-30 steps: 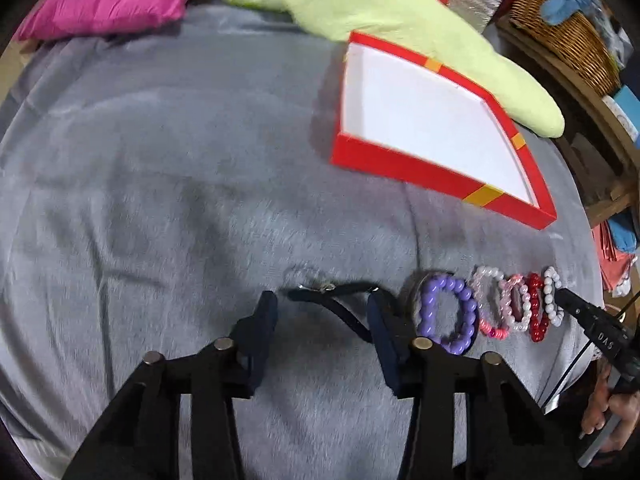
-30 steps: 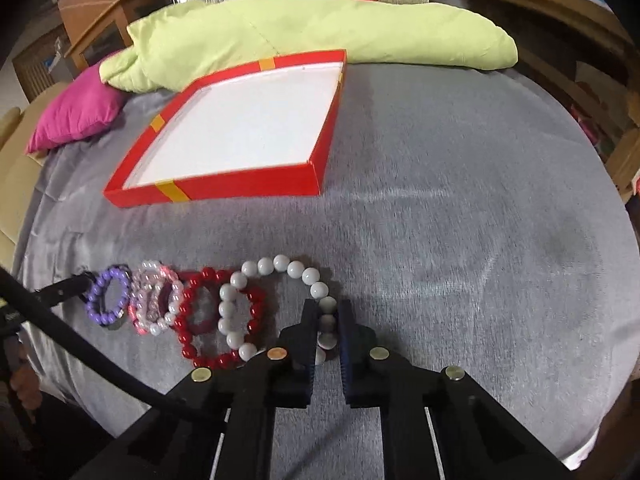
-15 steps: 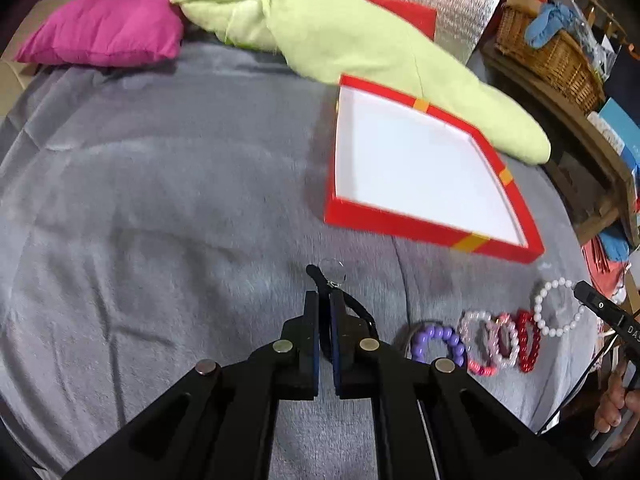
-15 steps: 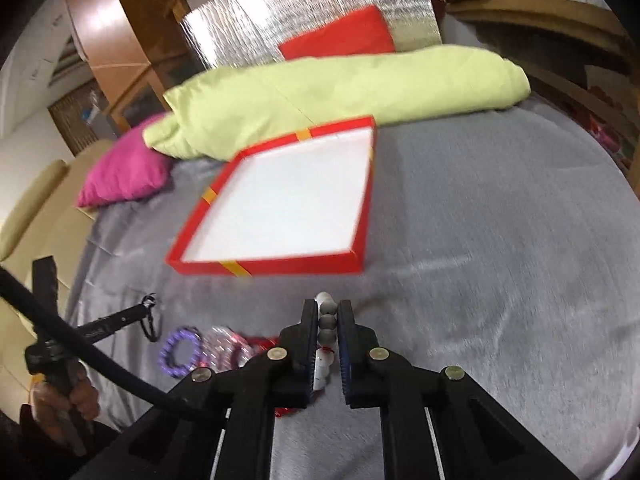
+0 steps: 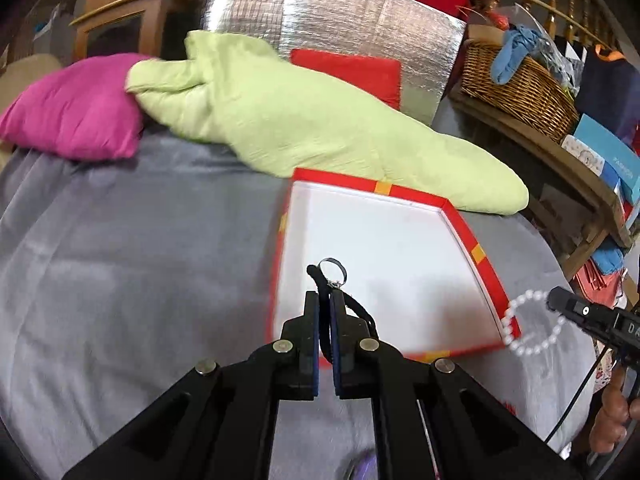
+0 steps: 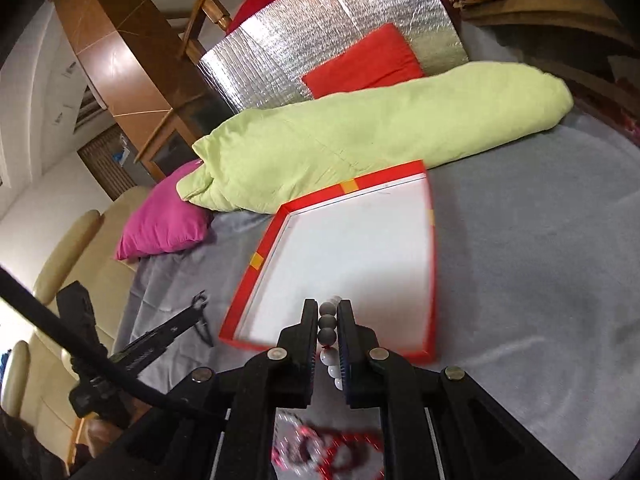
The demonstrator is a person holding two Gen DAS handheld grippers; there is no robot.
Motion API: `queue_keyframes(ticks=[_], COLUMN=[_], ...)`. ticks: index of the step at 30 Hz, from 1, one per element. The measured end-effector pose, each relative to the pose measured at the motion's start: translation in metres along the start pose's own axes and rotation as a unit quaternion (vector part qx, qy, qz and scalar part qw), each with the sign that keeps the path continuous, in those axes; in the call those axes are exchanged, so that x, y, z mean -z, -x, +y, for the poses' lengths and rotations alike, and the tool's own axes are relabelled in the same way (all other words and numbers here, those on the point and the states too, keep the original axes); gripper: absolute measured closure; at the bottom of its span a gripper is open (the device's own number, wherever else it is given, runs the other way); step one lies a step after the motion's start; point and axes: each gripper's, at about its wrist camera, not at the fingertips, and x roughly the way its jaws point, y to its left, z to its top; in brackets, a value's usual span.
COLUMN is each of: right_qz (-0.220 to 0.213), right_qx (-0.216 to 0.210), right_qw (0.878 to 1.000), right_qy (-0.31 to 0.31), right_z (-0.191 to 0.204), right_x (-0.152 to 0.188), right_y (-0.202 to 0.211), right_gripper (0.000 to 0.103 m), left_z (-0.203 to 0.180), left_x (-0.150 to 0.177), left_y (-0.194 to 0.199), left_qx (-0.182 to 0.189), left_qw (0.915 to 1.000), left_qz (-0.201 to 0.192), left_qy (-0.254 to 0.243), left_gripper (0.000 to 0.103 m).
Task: Organize jewelry
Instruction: 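Carry both items into the red box and open both tools to release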
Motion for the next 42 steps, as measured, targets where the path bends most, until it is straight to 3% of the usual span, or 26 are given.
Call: queue_keyframes(ticks=[4, 10, 12, 14, 17, 21, 25, 29, 30, 32, 35, 39, 42], right_qz=[0.013, 0.028, 0.031, 0.018, 0.012, 0.023, 0.049, 0.082, 0.088, 0.095, 0.092, 0.067, 0.059], right_qx=[-0.005, 0.013, 0.017, 0.026, 0.046, 0.082, 0.097, 0.099, 0.101, 0.11, 0.132, 0.173, 0.18], right_qw=[1.0, 0.999, 0.998, 0.998, 0.997, 0.993, 0.99, 0.988, 0.988, 0.987, 0.986, 0.983, 0.982], right_qy=[-0.011, -0.03, -0.048, -0.058, -0.067, -0.076, -0.09, -0.081, -0.076, -0.062, -0.045, -0.001, -0.001], right_z=[0.004, -0.008, -0.018, -0.026, -0.037, -0.052, -0.066, -0.068, -0.066, -0.063, -0.058, -0.05, -0.057], right_x=[-0.007, -0.015, -0.017, -0.019, -0.02, -0.016, -0.01, -0.004, -0.003, -0.001, 0.001, -0.002, -0.006], right_y=[-0.025, -0.046, -0.046, -0.038, -0.029, -0.024, -0.026, -0.04, -0.044, -0.051, -0.056, -0.056, -0.055], right_gripper=[0.092, 0.089, 0.084, 0.078, 0.078, 0.078, 0.062, 0.062, 0.064, 0.084, 0.093, 0.096, 0.097], left_z=[-0.009, -0.007, -0.006, -0.004, 0.004, 0.017, 0.035, 0.061, 0.063, 0.064, 0.059, 0.046, 0.032], left_x=[-0.005, 0.002, 0.003, 0.001, -0.006, -0.01, -0.005, 0.003, 0.005, 0.011, 0.015, 0.022, 0.027], left_y=[-0.037, -0.068, -0.068, -0.063, -0.041, -0.026, -0.028, -0.038, -0.04, -0.044, -0.05, -0.057, -0.058], left_qx=[0.003, -0.023, -0.038, -0.047, -0.048, -0.07, -0.086, -0.083, -0.078, -0.06, -0.035, -0.006, 0.012], left_qw=[0.9995, 0.9956, 0.9945, 0.9949, 0.9979, 0.9971, 0.994, 0.9882, 0.987, 0.9858, 0.9862, 0.9865, 0.9871], left_qz=[0.031, 0.091, 0.097, 0.088, 0.043, 0.01, 0.037, 0.072, 0.08, 0.095, 0.109, 0.128, 0.137], left_qy=[-0.006, -0.001, -0.009, -0.012, 0.006, 0.026, 0.056, 0.107, 0.116, 0.124, 0.119, 0.102, 0.082], left_gripper=[0.098, 0.096, 0.091, 0.058, 0.044, 0.038, 0.036, 0.036, 0.036, 0.036, 0.036, 0.036, 0.036])
